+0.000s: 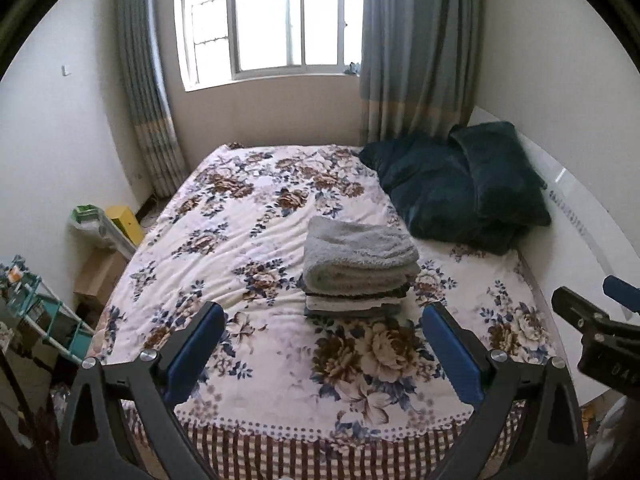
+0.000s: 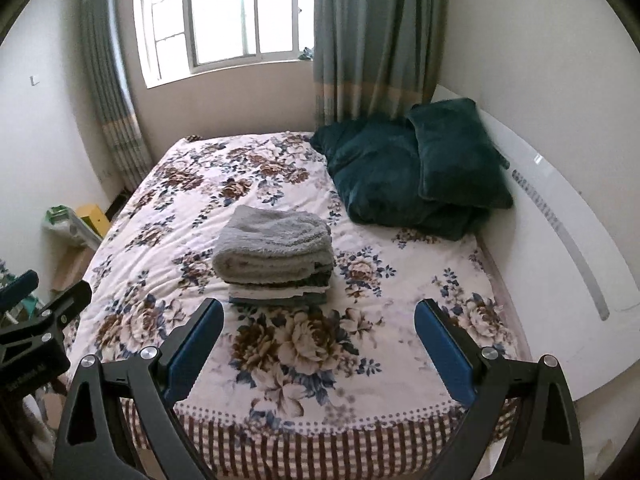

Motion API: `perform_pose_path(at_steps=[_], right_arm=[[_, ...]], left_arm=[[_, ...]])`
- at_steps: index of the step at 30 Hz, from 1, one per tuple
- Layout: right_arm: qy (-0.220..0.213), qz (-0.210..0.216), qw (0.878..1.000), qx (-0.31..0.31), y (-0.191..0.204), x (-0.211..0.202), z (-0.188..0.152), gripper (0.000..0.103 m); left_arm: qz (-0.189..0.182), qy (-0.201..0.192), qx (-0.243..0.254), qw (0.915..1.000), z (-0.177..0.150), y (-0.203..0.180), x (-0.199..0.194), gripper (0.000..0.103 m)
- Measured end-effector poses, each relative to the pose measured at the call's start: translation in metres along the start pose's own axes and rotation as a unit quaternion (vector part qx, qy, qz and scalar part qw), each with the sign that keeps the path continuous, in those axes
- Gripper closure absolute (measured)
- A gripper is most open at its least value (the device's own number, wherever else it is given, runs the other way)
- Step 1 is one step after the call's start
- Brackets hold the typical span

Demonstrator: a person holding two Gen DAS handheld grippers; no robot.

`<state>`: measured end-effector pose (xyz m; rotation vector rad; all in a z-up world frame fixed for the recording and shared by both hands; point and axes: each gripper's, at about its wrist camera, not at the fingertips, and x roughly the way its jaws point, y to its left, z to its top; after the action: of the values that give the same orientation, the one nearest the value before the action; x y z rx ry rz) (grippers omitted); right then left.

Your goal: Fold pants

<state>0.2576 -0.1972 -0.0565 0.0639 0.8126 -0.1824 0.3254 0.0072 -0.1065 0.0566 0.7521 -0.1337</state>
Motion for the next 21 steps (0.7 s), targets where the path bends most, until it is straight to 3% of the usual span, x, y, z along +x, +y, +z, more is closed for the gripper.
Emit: perform_pose_path(at_steps=[11, 21], right_arm=[[-0.035, 0.019, 0.999, -0.016, -0.019, -0.106, -0.021, 0.005], [-0.043, 0.033, 0.998, -0.025, -0.024, -0.123, -0.017, 0.005]], left_arm=[[0.012, -0.040, -0.002, 0.9991, -0.014, -0.018, -0.082, 0.002], [0.016, -0.053, -0.011, 0.9984, -0.019, -0.023, -0.086, 0.002]])
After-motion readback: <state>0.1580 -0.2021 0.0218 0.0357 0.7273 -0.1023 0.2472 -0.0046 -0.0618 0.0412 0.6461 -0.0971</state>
